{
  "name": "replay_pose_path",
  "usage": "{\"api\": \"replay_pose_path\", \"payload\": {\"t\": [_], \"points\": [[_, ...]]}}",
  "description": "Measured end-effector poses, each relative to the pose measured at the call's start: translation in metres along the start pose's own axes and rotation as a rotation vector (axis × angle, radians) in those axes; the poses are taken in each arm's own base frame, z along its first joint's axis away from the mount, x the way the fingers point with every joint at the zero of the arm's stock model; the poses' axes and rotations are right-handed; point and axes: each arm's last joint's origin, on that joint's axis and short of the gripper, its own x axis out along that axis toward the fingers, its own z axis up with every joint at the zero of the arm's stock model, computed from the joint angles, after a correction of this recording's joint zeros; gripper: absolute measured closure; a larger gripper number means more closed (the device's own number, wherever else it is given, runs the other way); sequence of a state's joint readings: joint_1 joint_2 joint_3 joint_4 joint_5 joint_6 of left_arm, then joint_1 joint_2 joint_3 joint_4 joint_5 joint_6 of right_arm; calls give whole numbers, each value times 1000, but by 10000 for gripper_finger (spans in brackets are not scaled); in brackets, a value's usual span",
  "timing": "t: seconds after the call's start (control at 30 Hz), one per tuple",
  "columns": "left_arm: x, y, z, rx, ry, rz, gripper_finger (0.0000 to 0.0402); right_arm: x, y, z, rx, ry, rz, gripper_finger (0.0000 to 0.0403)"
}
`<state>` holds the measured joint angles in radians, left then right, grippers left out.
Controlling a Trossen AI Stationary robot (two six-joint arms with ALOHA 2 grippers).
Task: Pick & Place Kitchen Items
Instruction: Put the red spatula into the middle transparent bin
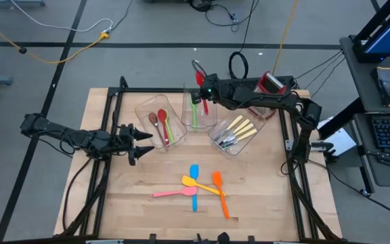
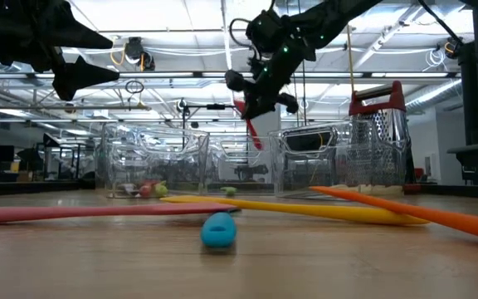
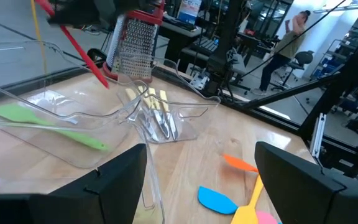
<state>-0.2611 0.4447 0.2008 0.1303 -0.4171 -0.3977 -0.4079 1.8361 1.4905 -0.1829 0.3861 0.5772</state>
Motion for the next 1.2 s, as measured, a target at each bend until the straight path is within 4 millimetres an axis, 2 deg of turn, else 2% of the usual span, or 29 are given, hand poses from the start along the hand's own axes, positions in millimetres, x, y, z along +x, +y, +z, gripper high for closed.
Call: {"api": "replay_pose_path", "payload": {"t": [0.13,0.27,0.53,1.2], "points": [[0,0,0,0,-1,2,96,10,0,-5,14,8,-7,382],[0,0,0,8,1,3,96,26,-6,-21,16,87,-22,382],[0,0,-1,12,6,5,96,47,-9,-39,57,166,-12,382],[0,0,-1,37,7,4,96,49,-16,-49,87,238,-31,377]]}}
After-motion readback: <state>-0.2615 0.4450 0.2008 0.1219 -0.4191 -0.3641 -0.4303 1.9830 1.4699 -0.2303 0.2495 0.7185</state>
